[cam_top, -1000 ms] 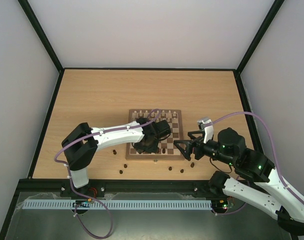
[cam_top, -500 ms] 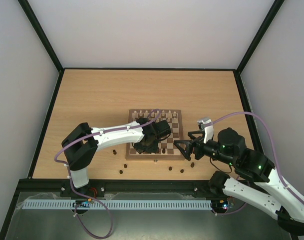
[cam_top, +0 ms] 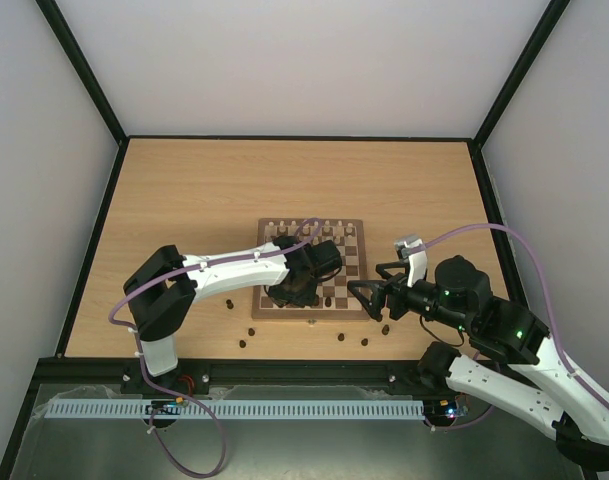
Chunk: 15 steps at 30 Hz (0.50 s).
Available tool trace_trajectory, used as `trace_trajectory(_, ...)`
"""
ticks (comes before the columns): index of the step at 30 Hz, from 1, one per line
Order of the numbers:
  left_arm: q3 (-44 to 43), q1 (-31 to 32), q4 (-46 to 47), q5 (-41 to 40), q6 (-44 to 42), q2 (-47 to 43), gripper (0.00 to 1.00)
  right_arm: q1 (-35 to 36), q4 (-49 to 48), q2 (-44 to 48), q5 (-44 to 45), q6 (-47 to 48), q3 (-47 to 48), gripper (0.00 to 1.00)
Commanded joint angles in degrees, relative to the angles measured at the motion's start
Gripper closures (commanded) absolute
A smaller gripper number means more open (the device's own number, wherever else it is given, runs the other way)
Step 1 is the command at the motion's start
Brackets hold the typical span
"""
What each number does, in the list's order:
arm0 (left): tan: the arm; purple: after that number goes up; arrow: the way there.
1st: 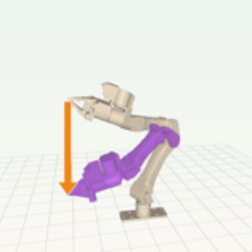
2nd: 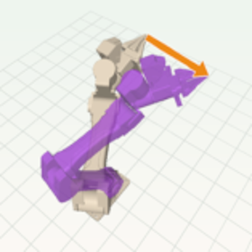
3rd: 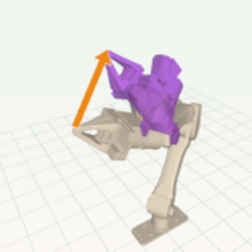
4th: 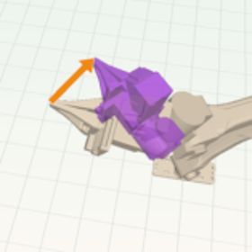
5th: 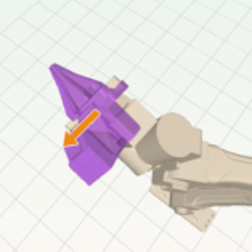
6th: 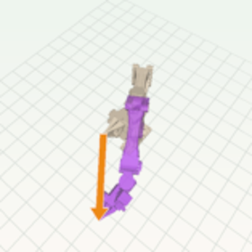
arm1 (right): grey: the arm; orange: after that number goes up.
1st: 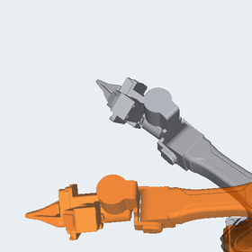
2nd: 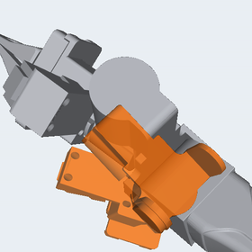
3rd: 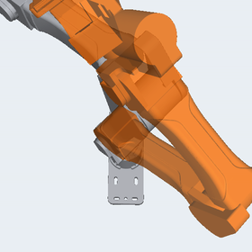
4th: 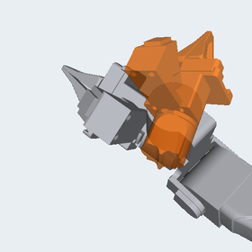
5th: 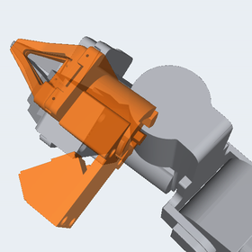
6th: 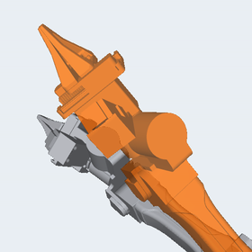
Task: Set up the chess pieces on the board
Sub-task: Place the chess piece on the chessboard.
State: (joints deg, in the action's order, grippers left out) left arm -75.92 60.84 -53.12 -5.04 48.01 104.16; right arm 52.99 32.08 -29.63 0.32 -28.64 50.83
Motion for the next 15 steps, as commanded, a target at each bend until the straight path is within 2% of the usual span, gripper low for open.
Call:
trace_trajectory(1, -0.6, 0.2, -1.6, -0.9, 0.2, -0.2, 0.77, 0.3, 0.2, 0.3, -0.2, 0.8, -0.5, 0.01)
trace_trajectory(10, -2.6, 0.2, -3.5, -2.2, 0.4, -0.4, 0.74, 0.3, 0.2, 0.4, -0.3, 0.8, -0.6, 0.01)
trace_trajectory(15, -6.5, 0.2, -6.4, -4.3, 0.1, -0.2, 0.73, 0.3, 0.1, 0.3, -0.3, 0.8, -0.6, 0.01)
